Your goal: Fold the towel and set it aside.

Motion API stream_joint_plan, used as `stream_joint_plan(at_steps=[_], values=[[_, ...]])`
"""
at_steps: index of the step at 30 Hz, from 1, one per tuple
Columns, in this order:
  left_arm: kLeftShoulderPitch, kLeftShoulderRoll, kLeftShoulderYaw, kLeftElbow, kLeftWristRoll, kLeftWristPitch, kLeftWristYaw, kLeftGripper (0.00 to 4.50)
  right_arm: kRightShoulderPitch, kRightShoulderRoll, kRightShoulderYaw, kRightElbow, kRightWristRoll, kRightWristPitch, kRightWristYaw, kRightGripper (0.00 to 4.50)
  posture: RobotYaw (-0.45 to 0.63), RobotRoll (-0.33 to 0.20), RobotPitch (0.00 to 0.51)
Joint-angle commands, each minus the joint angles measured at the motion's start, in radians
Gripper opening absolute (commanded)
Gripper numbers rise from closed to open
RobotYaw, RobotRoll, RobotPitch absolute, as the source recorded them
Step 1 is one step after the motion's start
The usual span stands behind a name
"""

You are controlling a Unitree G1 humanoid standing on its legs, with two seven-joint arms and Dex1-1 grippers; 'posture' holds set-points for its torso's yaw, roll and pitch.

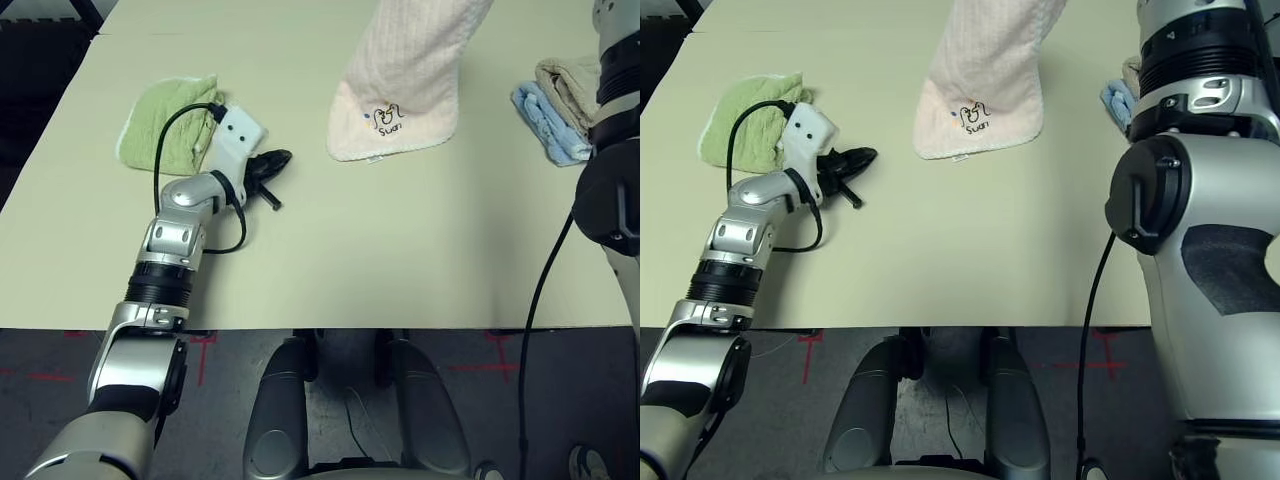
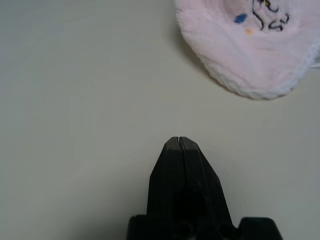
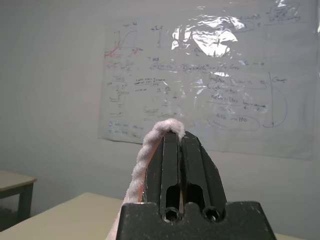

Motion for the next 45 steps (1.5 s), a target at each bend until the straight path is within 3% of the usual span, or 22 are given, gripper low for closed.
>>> stream_joint_plan(at_steps=[1,3,6,8,12,17,20,25,29,37,45], values=[[-0.047,-0.079,-0.039,-0.01,0.001,-0.026,0.024,0.06,-0.001,0.001,0.004,-0.015,0.006,-0.001,0.008,0.0,0.03,0.0,0.328],[-0.073,-0.128,-0.066,0.012,0.021,-0.043,0.034,0.06,0.001,0.008,0.004,-0.017,0.009,0.005,0.015,0.0,0.02,0.0,0.328],[-0.103,-0.18,-0.102,0.063,0.048,-0.08,0.042,0.55,0.018,0.019,0.018,-0.027,0.024,0.051,0.102,0.0,0.01,0.0,0.327],[-0.114,-0.195,-0.11,0.085,0.052,-0.095,0.041,1.24,0.017,0.021,0.015,-0.026,0.026,0.05,0.114,0.0,0.01,0.0,0.327],[-0.129,-0.213,-0.117,0.114,0.053,-0.107,0.044,2.66,-0.116,0.002,-0.033,0.023,0.061,-0.031,0.106,0.0,0.0,0.0,0.327],[-0.137,-0.225,-0.116,0.138,0.053,-0.121,0.057,4.42,-0.201,-0.007,-0.056,0.089,0.069,-0.077,0.093,0.0,0.01,0.0,0.327],[-0.138,-0.232,-0.116,0.143,0.053,-0.122,0.067,4.43,-0.207,-0.003,-0.054,0.101,0.069,-0.075,0.101,0.0,0.02,0.0,0.329],[-0.133,-0.24,-0.114,0.139,0.05,-0.119,0.078,3.05,-0.161,0.01,-0.034,0.082,0.069,-0.027,0.135,0.0,0.02,0.0,0.334],[-0.126,-0.242,-0.113,0.124,0.042,-0.11,0.075,3.56,-0.109,0.041,-0.024,0.036,0.083,0.028,0.167,0.0,0.01,0.0,0.336],[-0.113,-0.247,-0.114,0.106,0.036,-0.095,0.067,3.69,0.028,0.225,0.006,-0.228,0.181,0.225,0.185,0.0,0.02,0.0,0.342],[-0.092,-0.242,-0.11,0.07,0.031,-0.066,0.067,3.77,0.015,0.243,0.004,-0.219,0.156,0.213,0.098,0.0,0.05,0.0,0.346]])
